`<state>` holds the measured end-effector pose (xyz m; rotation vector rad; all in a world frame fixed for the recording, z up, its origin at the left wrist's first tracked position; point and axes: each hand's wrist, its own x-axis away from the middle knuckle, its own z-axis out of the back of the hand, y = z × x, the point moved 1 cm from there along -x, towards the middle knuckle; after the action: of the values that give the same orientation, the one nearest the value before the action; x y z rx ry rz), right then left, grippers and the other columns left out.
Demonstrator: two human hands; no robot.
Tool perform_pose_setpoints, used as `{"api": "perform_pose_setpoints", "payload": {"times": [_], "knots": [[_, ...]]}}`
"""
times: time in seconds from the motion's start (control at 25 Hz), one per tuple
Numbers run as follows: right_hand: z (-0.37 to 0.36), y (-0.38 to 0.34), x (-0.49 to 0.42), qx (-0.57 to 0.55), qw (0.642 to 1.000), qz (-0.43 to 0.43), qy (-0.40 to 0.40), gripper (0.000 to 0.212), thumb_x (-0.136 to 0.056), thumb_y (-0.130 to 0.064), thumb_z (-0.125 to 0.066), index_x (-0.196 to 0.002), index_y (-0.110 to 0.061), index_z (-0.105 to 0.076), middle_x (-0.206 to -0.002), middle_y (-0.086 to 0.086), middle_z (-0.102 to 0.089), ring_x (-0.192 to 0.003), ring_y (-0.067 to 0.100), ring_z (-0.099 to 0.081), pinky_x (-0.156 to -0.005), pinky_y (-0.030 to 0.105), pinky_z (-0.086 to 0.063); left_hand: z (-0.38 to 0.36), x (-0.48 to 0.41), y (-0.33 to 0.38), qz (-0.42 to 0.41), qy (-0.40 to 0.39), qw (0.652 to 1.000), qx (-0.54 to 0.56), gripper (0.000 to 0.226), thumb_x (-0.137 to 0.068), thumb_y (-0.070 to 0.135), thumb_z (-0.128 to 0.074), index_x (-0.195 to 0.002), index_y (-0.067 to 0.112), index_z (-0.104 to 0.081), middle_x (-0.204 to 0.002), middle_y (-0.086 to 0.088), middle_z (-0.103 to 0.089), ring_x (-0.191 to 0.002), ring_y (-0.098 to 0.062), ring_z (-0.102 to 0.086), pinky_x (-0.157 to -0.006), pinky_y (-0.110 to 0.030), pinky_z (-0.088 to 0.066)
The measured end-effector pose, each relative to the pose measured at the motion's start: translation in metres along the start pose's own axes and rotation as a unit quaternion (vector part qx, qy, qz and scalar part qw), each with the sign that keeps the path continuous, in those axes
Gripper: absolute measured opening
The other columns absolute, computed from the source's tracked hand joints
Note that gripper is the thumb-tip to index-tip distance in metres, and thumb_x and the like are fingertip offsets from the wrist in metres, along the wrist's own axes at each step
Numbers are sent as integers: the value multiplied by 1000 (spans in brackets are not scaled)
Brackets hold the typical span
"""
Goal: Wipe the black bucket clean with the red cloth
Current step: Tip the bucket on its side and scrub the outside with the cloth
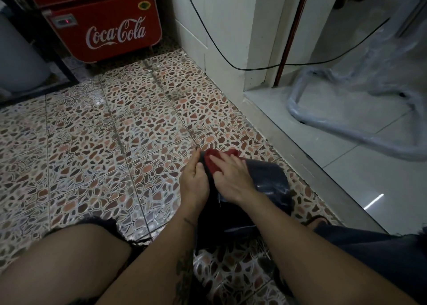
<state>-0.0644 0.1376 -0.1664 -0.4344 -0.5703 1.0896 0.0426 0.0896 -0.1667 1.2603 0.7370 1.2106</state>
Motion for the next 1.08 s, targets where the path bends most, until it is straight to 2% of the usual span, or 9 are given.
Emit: {"api": "perform_pose_setpoints", "payload": {"times": [0.12, 0.24, 0.4, 0.56, 0.68, 0.76, 0.84, 0.92, 1.08], "knots": [[-9, 9, 38, -54, 994, 72, 61, 70, -79, -27, -38, -148, -31, -49, -162, -3, -34, -151, 21, -18, -125, 42, -2, -2, -11, -1, 37, -1, 999, 0, 46, -99, 22, -39, -141, 31, -55, -147, 7, -54, -134, -13, -50, -116, -37, -36], [-9, 47, 70, -32, 991, 77, 106, 67, -79, -25, -41, -145, -36, -52, -162, -5, -33, -152, 20, -16, -125, 40, -2, -7, -23, 7, 66, -14, 997, -23, 51, -94, 32, -36, -143, 36, -52, -148, 6, -53, -131, -19, -52, -114, -43, -39], [-6, 31, 39, 44, 995, -45, 80, 67, -90, -39, -28, -157, -35, -27, -168, 1, -17, -154, 25, -6, -124, 47, 4, -5, -33, 15, 87, -44, 995, -30, 52, -96, 29, -36, -146, 35, -48, -152, 6, -47, -130, -21, -50, -113, -43, -39], [7, -1, -23, 55, 989, -136, 5, 62, -97, -41, -20, -157, -30, -27, -167, 6, -19, -152, 34, -12, -122, 56, 0, -6, -27, 8, 80, -32, 996, 32, 47, -99, 21, -39, -144, 31, -52, -150, 3, -50, -126, -17, -53, -113, -40, -40], [-2, -9, -11, 59, 996, -62, 20, 66, -93, -39, -21, -158, -30, -23, -169, 3, -14, -153, 30, -8, -122, 54, 3, -9, -42, 9, 103, -21, 992, 65, 46, -101, 18, -39, -144, 27, -53, -150, 2, -50, -121, -12, -52, -112, -33, -39], [-18, -6, 29, 59, 996, 36, 53, 69, -93, -37, -25, -160, -32, -12, -170, -3, -1, -155, 22, 7, -122, 49, 11, -10, -49, 14, 112, -18, 992, 61, 46, -101, 18, -38, -144, 26, -52, -150, 5, -50, -120, -8, -50, -107, -25, -37], [-25, 9, 61, 86, 992, 83, 50, 71, -94, -36, -27, -160, -36, -2, -169, -7, 11, -152, 16, 20, -121, 48, 16, -10, -49, 19, 98, -1, 995, 21, 45, -102, 20, -38, -143, 26, -54, -148, 6, -52, -121, -8, -50, -102, -22, -35], [-21, 35, 65, 111, 991, 48, 55, 72, -94, -38, -29, -159, -42, 2, -169, -10, 13, -152, 15, 20, -120, 53, 16, -10, -46, 21, 60, 22, 998, -15, 42, -101, 22, -41, -140, 25, -59, -146, 5, -55, -131, -16, -51, -111, -28, -35], [2, 80, 44, 139, 974, -154, 92, 67, -95, -45, -21, -160, -38, -4, -170, -4, -2, -155, 22, 1, -119, 64, 7, -6, -31, 24, -37, -6, 989, -144, 45, -104, 23, -38, -148, 18, -47, -155, -1, -44, -144, -20, -37, -120, -32, -22]]}}
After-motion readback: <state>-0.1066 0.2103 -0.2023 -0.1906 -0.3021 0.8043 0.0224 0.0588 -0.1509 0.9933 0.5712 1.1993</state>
